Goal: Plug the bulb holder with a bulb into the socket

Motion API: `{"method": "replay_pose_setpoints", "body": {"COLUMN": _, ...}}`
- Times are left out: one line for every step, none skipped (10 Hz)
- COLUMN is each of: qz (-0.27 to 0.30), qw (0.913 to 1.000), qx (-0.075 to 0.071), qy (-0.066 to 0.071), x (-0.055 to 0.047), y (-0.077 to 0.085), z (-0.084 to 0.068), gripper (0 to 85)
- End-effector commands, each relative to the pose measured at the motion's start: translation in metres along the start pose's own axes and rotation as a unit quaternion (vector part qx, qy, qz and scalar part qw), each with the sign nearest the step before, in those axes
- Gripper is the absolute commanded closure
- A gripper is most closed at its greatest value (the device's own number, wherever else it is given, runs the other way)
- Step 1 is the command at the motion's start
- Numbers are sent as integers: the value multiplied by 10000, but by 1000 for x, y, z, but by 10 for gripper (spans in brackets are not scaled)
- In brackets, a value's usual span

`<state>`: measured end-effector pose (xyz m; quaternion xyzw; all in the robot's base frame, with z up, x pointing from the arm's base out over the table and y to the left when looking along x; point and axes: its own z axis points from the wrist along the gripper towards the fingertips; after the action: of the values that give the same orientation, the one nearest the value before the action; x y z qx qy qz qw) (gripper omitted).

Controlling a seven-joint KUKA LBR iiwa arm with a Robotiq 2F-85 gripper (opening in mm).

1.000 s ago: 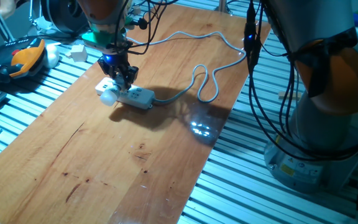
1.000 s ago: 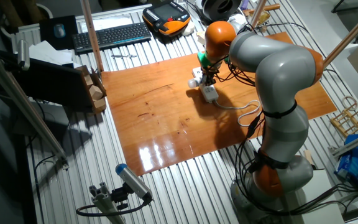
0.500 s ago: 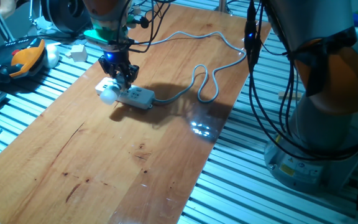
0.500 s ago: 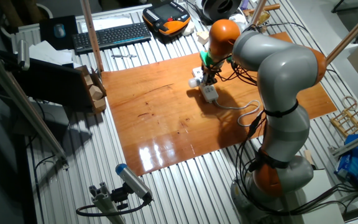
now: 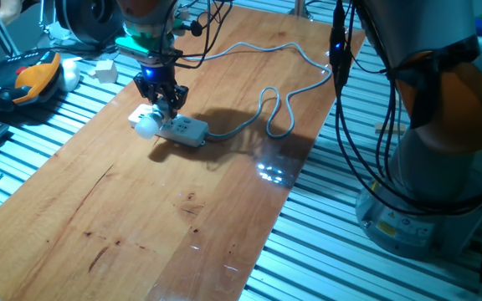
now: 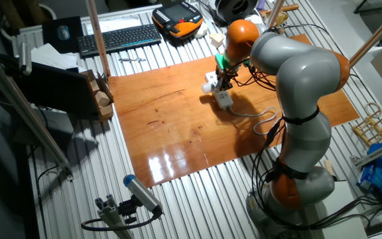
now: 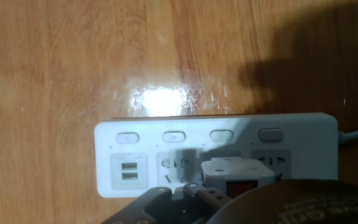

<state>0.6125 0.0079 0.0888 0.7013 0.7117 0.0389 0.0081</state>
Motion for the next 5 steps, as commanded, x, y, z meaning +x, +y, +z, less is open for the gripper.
{"method": "replay_pose_setpoints", "body": {"qz": 9, "qw": 10000, "qx": -1, "qy": 3, "x": 0, "y": 0, "z": 0, "gripper": 850}}
{"method": "replay_pose_setpoints", "body": {"qz": 32, "qw": 10000, "qx": -9, "qy": 3, "x": 0, "y": 0, "z": 0, "gripper": 850}}
{"method": "replay_pose_setpoints", "body": {"qz": 45, "qw": 10000, "qx": -16, "qy": -20, "x": 0, "y": 0, "z": 0, "gripper": 850}}
{"method": "replay_pose_setpoints", "body": {"qz": 45, "qw": 10000, "qx": -24, "qy": -28, "x": 0, "y": 0, "z": 0, "gripper": 850}}
{"method": "replay_pose_setpoints", "body": {"qz": 45, "qw": 10000, "qx": -24, "qy": -28, "x": 0, "y": 0, "z": 1, "gripper": 850}}
